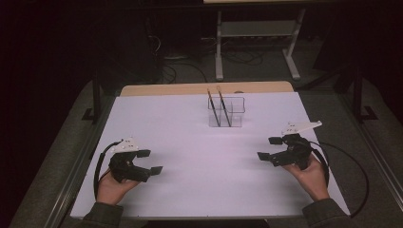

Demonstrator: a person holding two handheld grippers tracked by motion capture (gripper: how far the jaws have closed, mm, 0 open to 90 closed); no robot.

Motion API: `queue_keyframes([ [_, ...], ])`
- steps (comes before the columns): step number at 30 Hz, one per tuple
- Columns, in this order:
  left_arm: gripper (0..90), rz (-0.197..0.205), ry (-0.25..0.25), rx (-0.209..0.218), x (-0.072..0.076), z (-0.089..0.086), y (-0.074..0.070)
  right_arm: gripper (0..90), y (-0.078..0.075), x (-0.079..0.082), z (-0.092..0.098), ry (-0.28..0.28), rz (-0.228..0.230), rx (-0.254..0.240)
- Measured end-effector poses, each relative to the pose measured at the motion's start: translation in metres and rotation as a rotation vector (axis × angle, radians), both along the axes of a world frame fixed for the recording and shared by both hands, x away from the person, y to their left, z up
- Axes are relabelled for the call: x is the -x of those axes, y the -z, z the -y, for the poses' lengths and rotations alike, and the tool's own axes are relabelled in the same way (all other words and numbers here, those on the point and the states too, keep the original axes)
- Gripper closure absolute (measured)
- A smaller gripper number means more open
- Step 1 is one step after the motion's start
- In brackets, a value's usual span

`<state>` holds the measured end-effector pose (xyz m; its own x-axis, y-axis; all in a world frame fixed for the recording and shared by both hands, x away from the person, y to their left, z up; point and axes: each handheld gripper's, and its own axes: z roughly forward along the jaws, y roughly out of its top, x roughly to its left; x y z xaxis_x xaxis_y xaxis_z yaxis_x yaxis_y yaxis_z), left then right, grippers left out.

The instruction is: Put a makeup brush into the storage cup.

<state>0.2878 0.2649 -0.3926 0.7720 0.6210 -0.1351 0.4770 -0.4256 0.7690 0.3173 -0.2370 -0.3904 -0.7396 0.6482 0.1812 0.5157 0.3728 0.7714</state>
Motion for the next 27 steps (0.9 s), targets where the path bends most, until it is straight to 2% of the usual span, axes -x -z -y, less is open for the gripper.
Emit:
queue_keyframes([
  [27, 16.6, -0.004, -0.001, 0.007, 0.001, -0.001, 0.002, 16.2, 0.010, 0.016, 0.009, 0.029, -0.005, -0.020],
])
